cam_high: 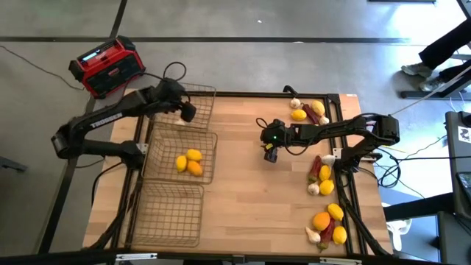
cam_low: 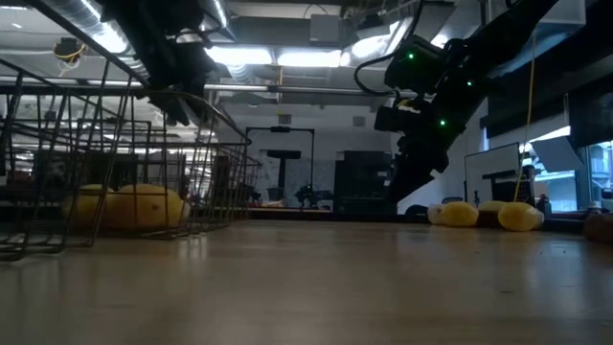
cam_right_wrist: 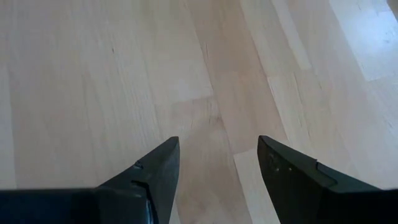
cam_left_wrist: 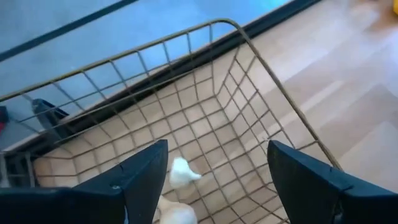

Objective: Sort produce into baskets
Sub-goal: Put the garlic in the top wire basket

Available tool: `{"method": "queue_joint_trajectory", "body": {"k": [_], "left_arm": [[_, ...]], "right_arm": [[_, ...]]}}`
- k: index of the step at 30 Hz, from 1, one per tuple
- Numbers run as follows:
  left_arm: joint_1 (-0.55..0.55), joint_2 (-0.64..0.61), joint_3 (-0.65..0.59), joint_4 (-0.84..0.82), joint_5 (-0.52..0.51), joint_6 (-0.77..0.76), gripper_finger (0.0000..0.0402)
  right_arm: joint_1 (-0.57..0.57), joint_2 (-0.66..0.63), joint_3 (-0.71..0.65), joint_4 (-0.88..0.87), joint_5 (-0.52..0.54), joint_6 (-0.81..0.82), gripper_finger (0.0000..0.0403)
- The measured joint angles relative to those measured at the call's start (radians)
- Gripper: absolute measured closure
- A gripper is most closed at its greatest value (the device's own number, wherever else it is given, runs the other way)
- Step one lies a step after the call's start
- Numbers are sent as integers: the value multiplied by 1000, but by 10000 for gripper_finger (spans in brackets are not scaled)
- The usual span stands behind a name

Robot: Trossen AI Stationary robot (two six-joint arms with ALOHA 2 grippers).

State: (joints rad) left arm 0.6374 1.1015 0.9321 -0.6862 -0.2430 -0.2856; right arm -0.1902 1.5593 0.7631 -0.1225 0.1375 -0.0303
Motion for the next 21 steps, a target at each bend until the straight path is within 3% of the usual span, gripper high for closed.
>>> {"method": "queue_joint_trajectory", "body": {"k": [16, 21], "left_arm": [[0, 2, 0, -4, -13, 34, 131], [-76, 2, 0, 69, 26, 71, 137]], "right_arm": [[0, 0, 0, 1, 9, 0, 191], [0, 0, 0, 1, 9, -1, 191]]}}
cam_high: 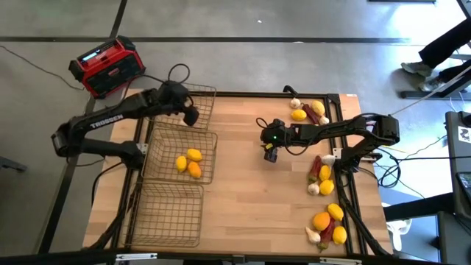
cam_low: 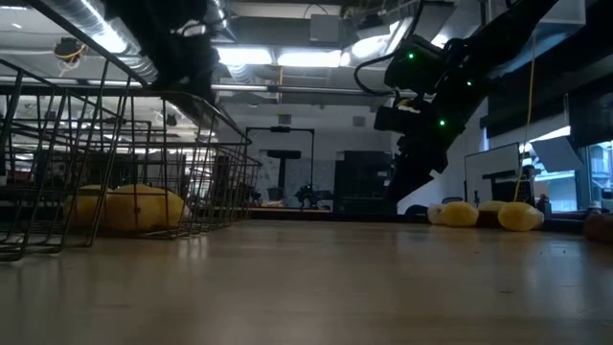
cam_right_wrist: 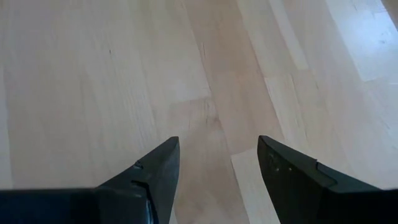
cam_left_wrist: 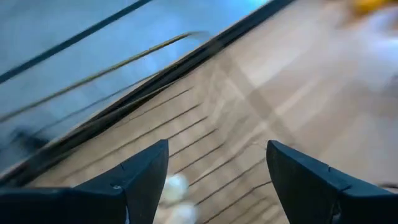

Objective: Sort produce into baskets
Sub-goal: Put the garlic in the top wire basket

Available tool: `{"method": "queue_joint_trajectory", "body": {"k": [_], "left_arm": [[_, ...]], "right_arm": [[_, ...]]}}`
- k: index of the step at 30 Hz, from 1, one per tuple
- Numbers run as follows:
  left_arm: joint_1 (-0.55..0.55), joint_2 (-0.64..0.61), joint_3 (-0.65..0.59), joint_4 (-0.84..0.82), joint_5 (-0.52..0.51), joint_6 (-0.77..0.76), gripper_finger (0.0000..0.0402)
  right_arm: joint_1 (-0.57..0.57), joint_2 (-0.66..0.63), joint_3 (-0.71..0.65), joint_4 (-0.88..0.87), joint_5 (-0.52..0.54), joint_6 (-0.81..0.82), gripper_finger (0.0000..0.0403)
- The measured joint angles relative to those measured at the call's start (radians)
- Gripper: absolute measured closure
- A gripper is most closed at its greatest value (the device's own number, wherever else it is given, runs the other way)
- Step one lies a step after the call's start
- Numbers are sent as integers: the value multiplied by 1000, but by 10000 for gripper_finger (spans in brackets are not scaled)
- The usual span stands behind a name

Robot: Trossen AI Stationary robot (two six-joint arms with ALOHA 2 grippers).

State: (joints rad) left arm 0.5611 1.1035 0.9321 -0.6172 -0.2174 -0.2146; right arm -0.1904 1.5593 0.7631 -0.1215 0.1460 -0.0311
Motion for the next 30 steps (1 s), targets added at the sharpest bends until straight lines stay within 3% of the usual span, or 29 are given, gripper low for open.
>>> {"method": "queue_joint_trajectory", "body": {"k": [11, 30], "left_arm": [[-217, 0, 0, 202, 10, 92, 146], [-373, 9, -59, 303, 10, 60, 147]], "right_arm": [[0, 0, 0, 0, -7, 0, 191], [0, 0, 0, 0, -8, 0, 191]]}}
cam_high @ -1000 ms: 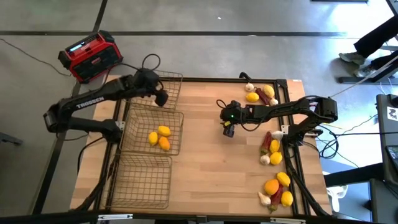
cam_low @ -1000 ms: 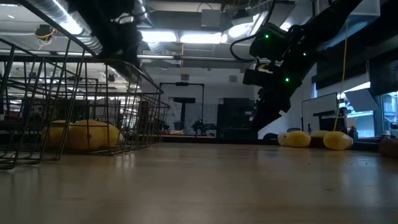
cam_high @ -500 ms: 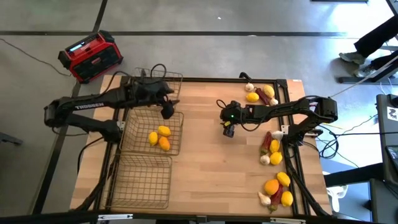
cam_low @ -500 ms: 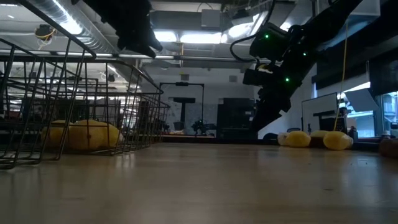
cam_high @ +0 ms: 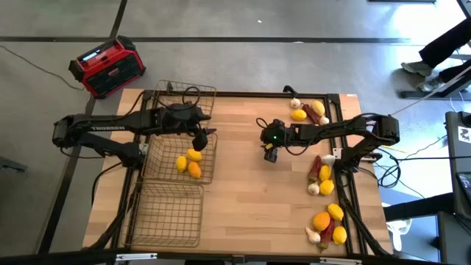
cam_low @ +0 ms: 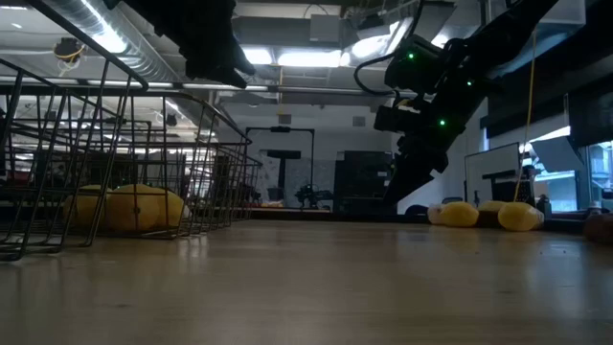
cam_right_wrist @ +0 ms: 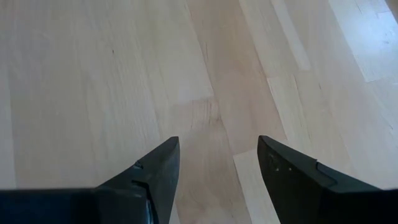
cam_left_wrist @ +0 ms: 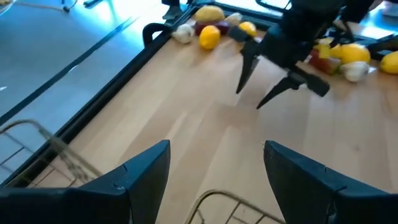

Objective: Sort produce into baskets
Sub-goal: Put the garlic in the top wire basket

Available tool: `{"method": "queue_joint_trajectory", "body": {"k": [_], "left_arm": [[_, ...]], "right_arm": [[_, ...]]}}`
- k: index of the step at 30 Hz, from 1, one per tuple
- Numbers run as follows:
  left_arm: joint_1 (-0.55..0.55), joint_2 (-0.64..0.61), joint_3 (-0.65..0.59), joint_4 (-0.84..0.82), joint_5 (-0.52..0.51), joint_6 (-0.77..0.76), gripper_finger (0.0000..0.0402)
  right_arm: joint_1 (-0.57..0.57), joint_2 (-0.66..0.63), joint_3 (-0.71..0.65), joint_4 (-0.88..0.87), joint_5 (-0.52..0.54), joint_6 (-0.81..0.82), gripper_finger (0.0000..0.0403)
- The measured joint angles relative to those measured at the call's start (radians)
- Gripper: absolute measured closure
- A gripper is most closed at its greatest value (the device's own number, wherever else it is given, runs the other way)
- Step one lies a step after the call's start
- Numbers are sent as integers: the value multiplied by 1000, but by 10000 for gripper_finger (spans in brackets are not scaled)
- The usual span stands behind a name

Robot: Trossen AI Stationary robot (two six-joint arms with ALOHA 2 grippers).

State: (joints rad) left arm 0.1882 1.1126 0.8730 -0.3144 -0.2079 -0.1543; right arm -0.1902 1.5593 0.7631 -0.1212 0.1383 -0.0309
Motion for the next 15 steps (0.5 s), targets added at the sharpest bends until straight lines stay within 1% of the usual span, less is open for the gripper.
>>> {"method": "queue_joint_trajectory", "body": {"k": [3, 8, 12, 15], "left_arm": [[-34, 29, 0, 56, -2, 6, 147], [-95, 142, 0, 195, 0, 40, 147], [-116, 228, 0, 279, 0, 48, 147], [-126, 264, 0, 311, 0, 28, 147]], "right_arm": [[0, 0, 0, 0, 0, 0, 191], [0, 0, 0, 0, 0, 0, 191], [0, 0, 0, 13, 0, 0, 191], [0, 0, 0, 34, 0, 0, 191]]}}
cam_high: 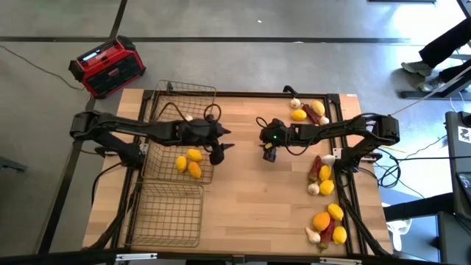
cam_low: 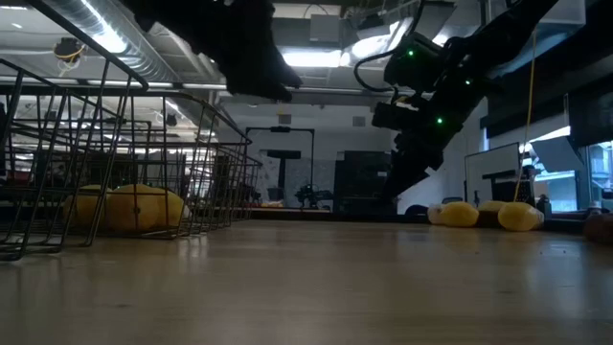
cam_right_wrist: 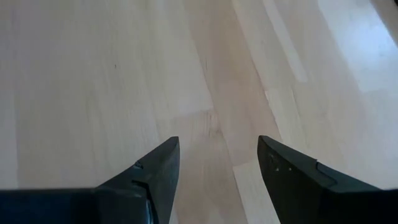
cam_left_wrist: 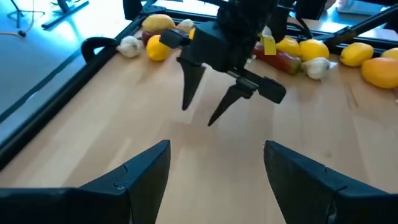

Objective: Sort produce into baskets
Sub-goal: Put the garlic in the top wire basket

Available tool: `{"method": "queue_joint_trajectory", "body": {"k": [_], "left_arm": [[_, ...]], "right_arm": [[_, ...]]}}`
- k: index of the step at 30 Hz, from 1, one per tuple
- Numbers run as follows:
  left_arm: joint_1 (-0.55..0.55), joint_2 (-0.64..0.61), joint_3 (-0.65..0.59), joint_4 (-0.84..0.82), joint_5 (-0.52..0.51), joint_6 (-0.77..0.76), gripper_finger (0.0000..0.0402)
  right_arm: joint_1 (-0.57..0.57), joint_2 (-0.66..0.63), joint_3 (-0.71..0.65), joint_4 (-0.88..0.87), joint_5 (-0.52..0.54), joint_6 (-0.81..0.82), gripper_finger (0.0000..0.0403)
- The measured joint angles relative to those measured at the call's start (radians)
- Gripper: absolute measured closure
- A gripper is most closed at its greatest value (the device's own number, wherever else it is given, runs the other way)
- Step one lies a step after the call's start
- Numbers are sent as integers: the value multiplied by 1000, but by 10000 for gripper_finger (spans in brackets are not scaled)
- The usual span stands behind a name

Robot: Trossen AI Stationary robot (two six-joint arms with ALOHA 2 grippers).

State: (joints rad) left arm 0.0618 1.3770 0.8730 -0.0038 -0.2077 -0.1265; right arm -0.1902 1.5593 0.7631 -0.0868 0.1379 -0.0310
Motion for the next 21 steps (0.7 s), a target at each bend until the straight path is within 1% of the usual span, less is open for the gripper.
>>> {"method": "queue_joint_trajectory", "body": {"k": [6, 8, 11, 13, 16, 21], "left_arm": [[-11, 26, 0, 13, 0, -28, 147], [-10, 28, 0, 15, 0, -29, 147], [-10, 29, 0, 15, 0, -29, 147], [-10, 29, 0, 14, 0, -29, 147], [-10, 29, 0, 12, 0, -29, 147], [-20, 29, 0, 4, -1, -29, 147]], "right_arm": [[0, 0, 1, 45, 1, 0, 191], [0, 0, 19, 11, 25, -1, 191], [-5, -13, 54, -96, 78, -1, 191], [-22, -34, 75, -146, 92, -2, 191], [-86, -80, 78, -195, 113, -12, 191], [-252, -126, 78, -241, 123, -24, 191]]}}
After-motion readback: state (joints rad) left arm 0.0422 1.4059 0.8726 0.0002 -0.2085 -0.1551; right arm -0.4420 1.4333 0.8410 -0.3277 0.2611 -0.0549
